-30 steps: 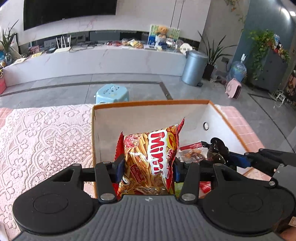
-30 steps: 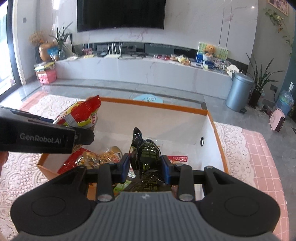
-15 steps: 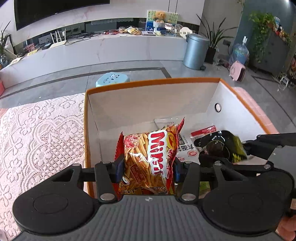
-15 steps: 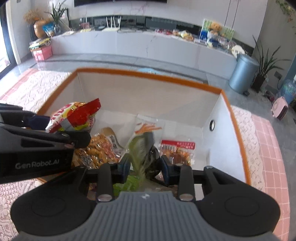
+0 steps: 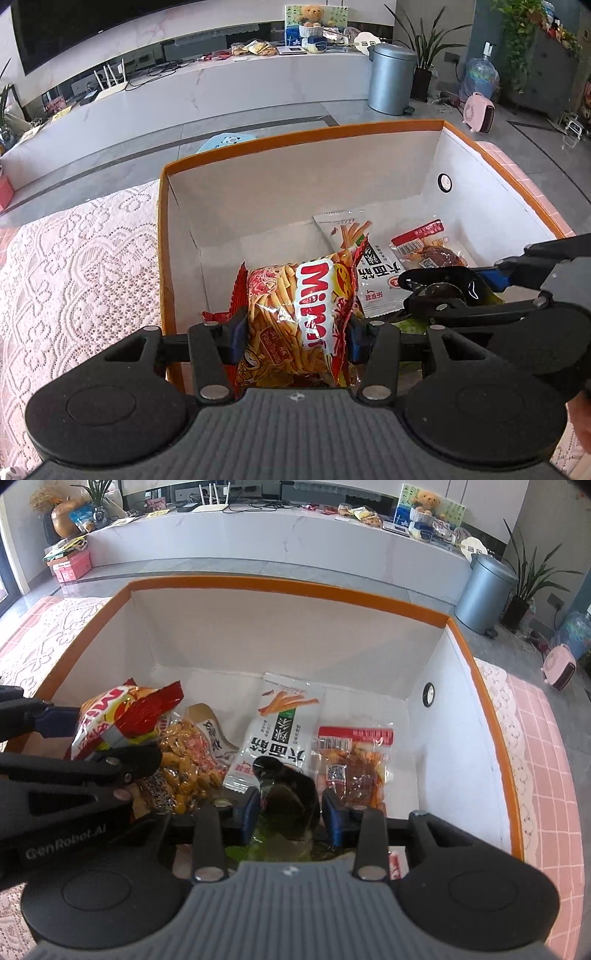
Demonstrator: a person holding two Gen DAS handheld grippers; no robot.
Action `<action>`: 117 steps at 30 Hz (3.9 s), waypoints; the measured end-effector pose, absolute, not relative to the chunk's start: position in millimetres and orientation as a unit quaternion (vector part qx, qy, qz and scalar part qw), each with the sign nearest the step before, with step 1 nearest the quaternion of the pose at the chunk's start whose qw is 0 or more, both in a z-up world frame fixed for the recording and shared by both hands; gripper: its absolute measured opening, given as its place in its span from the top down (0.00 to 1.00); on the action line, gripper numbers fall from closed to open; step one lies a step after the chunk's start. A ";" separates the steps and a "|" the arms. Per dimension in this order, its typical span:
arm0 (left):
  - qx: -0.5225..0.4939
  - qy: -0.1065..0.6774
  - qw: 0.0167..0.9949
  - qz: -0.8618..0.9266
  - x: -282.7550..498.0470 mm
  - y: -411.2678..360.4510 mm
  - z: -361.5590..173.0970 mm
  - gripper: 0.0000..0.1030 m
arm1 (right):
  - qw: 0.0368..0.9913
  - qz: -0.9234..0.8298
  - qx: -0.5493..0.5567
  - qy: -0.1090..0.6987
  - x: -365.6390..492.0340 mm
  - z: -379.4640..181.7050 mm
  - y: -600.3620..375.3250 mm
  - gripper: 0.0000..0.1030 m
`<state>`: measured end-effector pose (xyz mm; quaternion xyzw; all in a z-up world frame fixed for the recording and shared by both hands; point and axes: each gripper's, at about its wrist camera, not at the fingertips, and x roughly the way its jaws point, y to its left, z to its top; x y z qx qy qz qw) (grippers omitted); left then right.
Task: Organize snacks
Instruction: 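Open the left tool to drop the Mimi bag while the right tool releases the seaweed pack, then withdraw both tools from the box toward the remaining snacks on the table, then grasp the green sausage stick with the left tool while the right tool grasps the wrapped cake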
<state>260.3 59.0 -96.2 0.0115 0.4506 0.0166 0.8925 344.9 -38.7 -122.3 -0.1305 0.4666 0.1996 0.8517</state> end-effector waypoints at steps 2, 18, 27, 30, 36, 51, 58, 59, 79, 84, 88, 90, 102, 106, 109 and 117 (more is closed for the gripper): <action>0.010 0.450 0.893 0.015 259.7 60.0 -96.3 0.45 | 0.854 0.198 -0.135 0.463 343.1 -119.7 -40.5 0.60; -0.009 0.426 0.905 0.011 253.5 66.5 -86.0 0.33 | 0.859 0.181 -0.155 0.453 337.9 -103.7 -49.6 0.34; -0.037 0.369 0.929 -0.014 236.1 68.3 -63.3 0.19 | 0.859 0.186 -0.151 0.452 330.3 -86.5 -56.6 0.19; -0.046 0.356 0.933 -0.016 229.4 66.8 -57.9 0.19 | 0.864 0.187 -0.158 0.440 321.0 -76.5 -57.5 0.19; -0.051 0.330 0.942 -0.013 211.4 63.6 -44.3 0.19 | 0.885 0.187 -0.128 0.408 297.7 -58.4 -75.6 0.19; -0.008 0.303 0.951 -0.055 162.2 14.4 -19.7 0.19 | 0.934 0.171 -0.073 0.305 196.6 -48.2 -147.4 0.19; 0.007 0.335 0.937 -0.099 146.2 -12.7 -36.7 0.22 | 0.929 0.153 -0.099 0.324 181.5 -66.8 -171.1 0.19; 0.004 0.345 0.932 -0.107 146.7 -14.8 -40.5 0.22 | 0.925 0.149 -0.097 0.336 183.1 -70.9 -174.8 0.19; -0.011 0.489 0.860 -0.144 172.9 -12.9 -125.2 0.28 | 0.863 0.085 0.044 0.495 221.1 -138.4 -244.6 0.32; 0.046 0.476 0.865 -0.150 178.0 -31.4 -123.5 0.28 | 0.857 0.100 0.026 0.505 228.5 -140.2 -232.4 0.32; 0.088 0.478 0.859 -0.162 190.9 -41.2 -126.5 0.27 | 0.859 0.108 -0.004 0.500 240.3 -142.6 -217.4 0.32; 0.113 0.480 0.854 -0.164 196.2 -45.8 -131.5 0.27 | 0.862 0.108 -0.016 0.495 247.0 -144.1 -209.7 0.32; 0.158 0.494 0.840 -0.161 205.9 -50.1 -162.8 0.28 | 0.856 0.100 0.037 0.506 273.7 -169.5 -208.3 0.33; 0.142 0.504 0.838 -0.156 210.2 -46.2 -166.6 0.29 | 0.856 0.095 0.050 0.505 276.4 -174.7 -208.5 0.34; 0.115 0.513 0.836 -0.153 211.8 -39.8 -167.8 0.36 | 0.852 0.097 0.062 0.511 279.7 -179.0 -210.7 0.40; 0.046 0.524 0.841 -0.124 210.5 -20.0 -162.2 0.62 | 0.846 0.100 0.049 0.521 281.3 -184.6 -207.8 0.55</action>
